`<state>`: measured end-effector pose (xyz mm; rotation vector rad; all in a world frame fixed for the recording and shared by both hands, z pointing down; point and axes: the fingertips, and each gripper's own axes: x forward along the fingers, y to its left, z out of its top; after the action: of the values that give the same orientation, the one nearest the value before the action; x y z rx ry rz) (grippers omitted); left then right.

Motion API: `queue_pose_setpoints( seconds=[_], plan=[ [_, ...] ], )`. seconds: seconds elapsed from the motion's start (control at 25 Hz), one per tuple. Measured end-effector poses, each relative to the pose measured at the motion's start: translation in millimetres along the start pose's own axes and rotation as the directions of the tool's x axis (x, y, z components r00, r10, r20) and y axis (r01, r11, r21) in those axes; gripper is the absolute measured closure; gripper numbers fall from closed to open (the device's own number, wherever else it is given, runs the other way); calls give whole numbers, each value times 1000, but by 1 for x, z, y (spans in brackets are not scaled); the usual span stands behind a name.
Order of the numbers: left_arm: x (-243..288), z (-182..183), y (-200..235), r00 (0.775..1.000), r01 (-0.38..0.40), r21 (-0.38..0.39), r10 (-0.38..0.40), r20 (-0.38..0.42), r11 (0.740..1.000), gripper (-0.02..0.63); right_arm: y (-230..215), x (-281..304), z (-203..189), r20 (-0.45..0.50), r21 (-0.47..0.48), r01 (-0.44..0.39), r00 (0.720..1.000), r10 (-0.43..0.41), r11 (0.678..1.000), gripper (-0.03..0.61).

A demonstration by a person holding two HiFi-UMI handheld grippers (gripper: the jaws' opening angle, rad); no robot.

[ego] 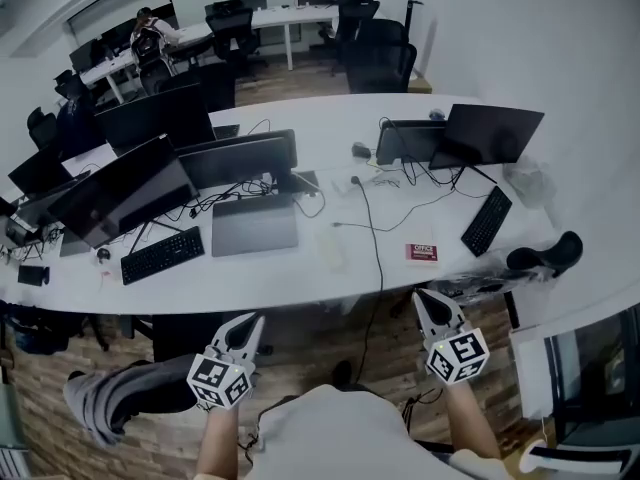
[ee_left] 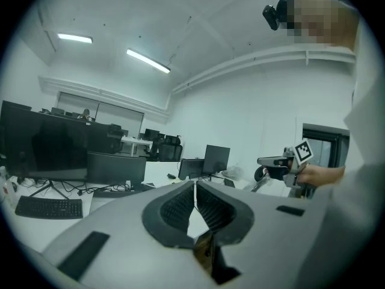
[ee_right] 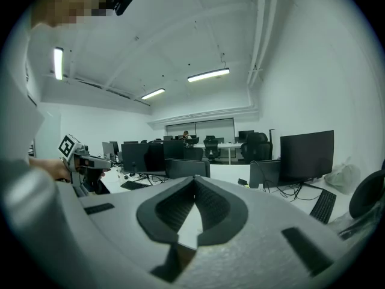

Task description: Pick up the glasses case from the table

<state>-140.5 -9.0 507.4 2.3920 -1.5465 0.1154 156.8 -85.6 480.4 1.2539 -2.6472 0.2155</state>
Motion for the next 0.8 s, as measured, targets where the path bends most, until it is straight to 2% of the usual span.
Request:
queue_pose_setpoints(
  seconds=[0.4, 0.6, 0.8],
  plan=[
    [62, 5, -23, 999, -34, 19, 34, 6, 999, 600, -52, 15, -16, -42, -6, -58, 997, 58, 998, 583],
    [84, 3, -25, 1000, -28, 14, 29, -13, 999, 600, -69, 22, -19, -46, -4, -58, 997, 58, 998, 583],
    [102, 15, -13, 1000, -28, 13, 28, 1, 1000, 600, -85, 35, -9, -47, -4, -41, 998, 40, 999, 583]
  ],
)
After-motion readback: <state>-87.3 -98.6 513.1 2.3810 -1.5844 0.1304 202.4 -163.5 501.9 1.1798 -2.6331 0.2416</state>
